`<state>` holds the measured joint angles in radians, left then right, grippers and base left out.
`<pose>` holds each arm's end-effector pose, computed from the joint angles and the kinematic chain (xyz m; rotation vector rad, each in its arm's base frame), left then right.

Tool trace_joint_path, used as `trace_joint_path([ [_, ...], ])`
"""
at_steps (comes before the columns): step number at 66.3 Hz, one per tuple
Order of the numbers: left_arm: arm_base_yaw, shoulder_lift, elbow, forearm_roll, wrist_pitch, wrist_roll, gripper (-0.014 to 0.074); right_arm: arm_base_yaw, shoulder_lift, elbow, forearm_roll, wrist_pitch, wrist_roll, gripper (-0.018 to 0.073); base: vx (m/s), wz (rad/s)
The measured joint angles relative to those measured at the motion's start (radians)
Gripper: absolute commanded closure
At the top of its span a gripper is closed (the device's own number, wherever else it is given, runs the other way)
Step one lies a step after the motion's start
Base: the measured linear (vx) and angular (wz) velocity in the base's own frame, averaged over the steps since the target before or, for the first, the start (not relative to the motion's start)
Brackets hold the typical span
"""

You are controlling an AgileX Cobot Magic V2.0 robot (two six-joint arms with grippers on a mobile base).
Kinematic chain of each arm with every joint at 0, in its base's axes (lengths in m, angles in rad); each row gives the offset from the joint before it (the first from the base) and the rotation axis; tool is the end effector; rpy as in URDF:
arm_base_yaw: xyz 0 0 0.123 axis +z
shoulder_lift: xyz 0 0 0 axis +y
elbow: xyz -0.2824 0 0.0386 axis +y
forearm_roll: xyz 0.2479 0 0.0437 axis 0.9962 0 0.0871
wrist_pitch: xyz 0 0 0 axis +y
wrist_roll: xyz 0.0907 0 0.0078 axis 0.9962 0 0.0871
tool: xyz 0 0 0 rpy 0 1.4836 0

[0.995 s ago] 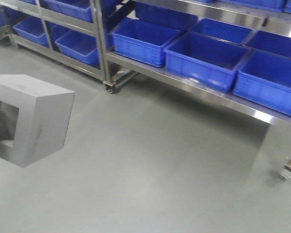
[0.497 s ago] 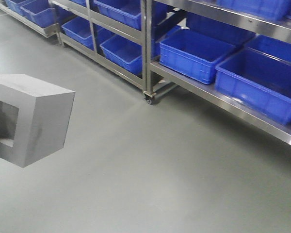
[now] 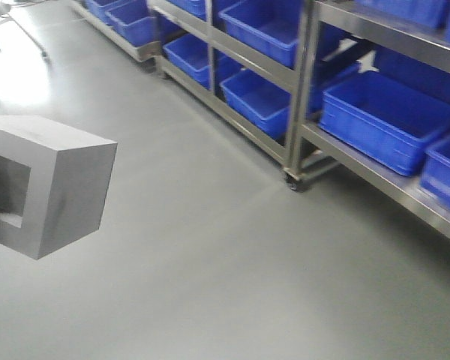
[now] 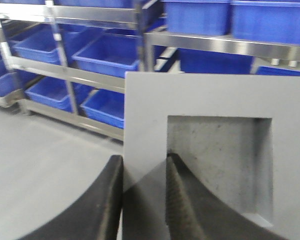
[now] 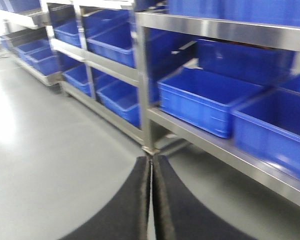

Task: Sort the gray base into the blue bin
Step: 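Drive the base to the blue bin rack holding the block in the left gripper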

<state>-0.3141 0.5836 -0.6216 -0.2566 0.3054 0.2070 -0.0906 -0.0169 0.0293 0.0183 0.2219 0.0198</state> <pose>0.1130 -0.0441 0.3484 0.2966 1.7268 -0.3244 0.0552 -0.0046 0.1840 0.1071 1.7147 -0.0358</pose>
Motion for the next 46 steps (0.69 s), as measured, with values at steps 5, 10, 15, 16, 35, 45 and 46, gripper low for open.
trace_joint_path([
  [5,0.0,0.0,0.0,0.0,0.0,0.0,0.0603,0.0,0.0,0.0,0.0,0.0,0.0,0.0564,0.35,0.52],
  [10,0.0,0.0,0.0,0.0,0.0,0.0,0.0603,0.0,0.0,0.0,0.0,0.0,0.0,0.0564,0.35,0.56],
  [15,0.0,0.0,0.0,0.0,0.0,0.0,0.0603,0.0,0.0,0.0,0.0,0.0,0.0,0.0564,0.34,0.59],
  [16,0.0,0.0,0.0,0.0,0.0,0.0,0.0603,0.0,0.0,0.0,0.0,0.0,0.0,0.0564,0.33,0.6],
  [35,0.0,0.0,0.0,0.0,0.0,0.0,0.0603,0.0,0.0,0.0,0.0,0.0,0.0,0.0564,0.32,0.56],
  [45,0.0,0.0,0.0,0.0,0.0,0.0,0.0603,0.0,0.0,0.0,0.0,0.0,0.0,0.0564,0.31,0.42],
  [46,0.0,0.0,0.0,0.0,0.0,0.0,0.0603,0.0,0.0,0.0,0.0,0.0,0.0,0.0564,0.31,0.35],
])
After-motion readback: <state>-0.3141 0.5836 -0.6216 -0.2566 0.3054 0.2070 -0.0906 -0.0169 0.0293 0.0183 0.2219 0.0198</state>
